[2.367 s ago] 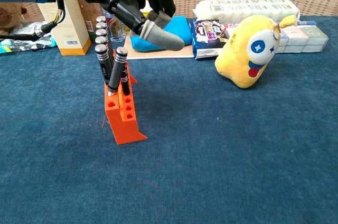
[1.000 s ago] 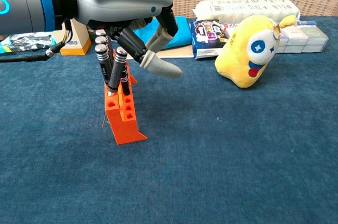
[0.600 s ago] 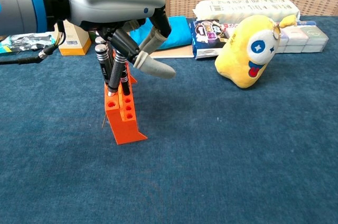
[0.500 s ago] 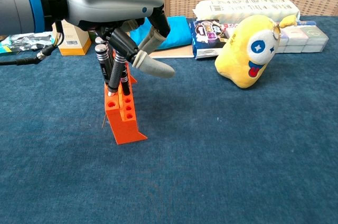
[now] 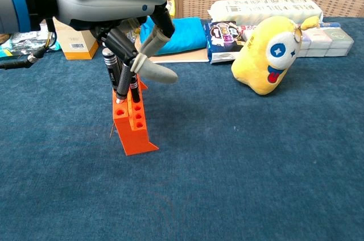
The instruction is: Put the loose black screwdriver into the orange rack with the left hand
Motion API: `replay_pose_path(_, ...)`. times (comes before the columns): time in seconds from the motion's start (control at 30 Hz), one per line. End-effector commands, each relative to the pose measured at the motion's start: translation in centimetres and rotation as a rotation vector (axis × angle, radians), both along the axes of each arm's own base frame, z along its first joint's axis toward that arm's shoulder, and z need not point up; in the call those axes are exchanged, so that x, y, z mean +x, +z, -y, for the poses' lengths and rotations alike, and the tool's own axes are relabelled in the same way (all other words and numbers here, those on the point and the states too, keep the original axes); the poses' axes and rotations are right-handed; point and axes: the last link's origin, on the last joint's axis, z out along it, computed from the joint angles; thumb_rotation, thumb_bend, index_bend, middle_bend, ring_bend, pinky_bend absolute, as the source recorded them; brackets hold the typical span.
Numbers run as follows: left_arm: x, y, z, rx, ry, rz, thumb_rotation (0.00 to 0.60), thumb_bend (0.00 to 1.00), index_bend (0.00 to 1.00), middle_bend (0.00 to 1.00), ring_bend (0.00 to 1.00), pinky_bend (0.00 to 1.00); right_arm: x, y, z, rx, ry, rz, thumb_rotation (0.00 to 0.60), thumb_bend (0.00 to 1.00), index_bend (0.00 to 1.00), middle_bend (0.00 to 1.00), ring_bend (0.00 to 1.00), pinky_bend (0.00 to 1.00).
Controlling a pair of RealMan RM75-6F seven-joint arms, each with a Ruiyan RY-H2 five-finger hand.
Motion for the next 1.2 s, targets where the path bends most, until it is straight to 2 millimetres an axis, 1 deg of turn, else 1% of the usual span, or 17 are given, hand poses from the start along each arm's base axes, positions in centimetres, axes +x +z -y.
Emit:
replay_pose_path(0.03,-0.1,0.1,0.0,0.001,0.008,0.003,0.0,0.12,0.61,0.55,0.8,0.99,0.0,0.0,0.0,-0.001,-0.001,0.001,0.6,0.09,0.07,0.03,0.0,0.0)
replay_pose_path(0.27,-0.1,0.6,0.4,-0.026,0.031,0.029,0.011,0.12,0.61,0.55,0.8,0.99,0.0,0.0,0.0,-0.003,-0.001,0.0,0.6,0.09,0.07,0.03,0.0,0.0)
replay_pose_path(0.47,-0.1,1.1,0.7,-0.028,0.025,0.04,0.035,0.13,0.61,0.55,0.8,0.99,0.0,0.1,0.0,-0.005,-0.003,-0.001,0.6,0.09,0.07,0.03,0.0,0.0)
replay_pose_path(0.77,-0.4,1.4,0.7,-0.018,0.021,0.03,0.037,0.13,0.61,0.55,0.8,0.99,0.0,0.1,0.0,-0.005,-0.004,-0.003,0.6,0.09,0.07,0.03,0.0,0.0)
replay_pose_path(0.9,0.2,1.3,0.3,-0.009,0.019,0.061,0.044,0.13,0.61,0.55,0.8,0.99,0.0,0.1,0.0,-0.004,-0.004,-0.003,0.6,0.09,0.07,0.03,0.0,0.0)
replay_pose_path(1.0,0.5,1.2,0.0,-0.007,0.022,0.078,0.071,0.13,0.61,0.55,0.8,0.99,-0.1,0.1,0.0,-0.005,-0.005,-0.004,0.6,0.09,0.07,0.03,0.0,0.0)
replay_pose_path(1.1,0.6,0.7,-0.1,-0.02,0.031,0.079,0.083,0.13,0.61,0.55,0.8,0.99,-0.1,0.1,0.0,-0.006,-0.006,-0.002,0.6,0.09,0.07,0.03,0.0,0.0)
replay_pose_path(1.2,0.4,0.0,0.0,-0.035,0.034,0.062,0.079,0.13,0.61,0.55,0.8,0.99,-0.2,0.2,0.0,-0.006,-0.007,-0.001,0.6,0.09,0.07,0.03,0.0,0.0)
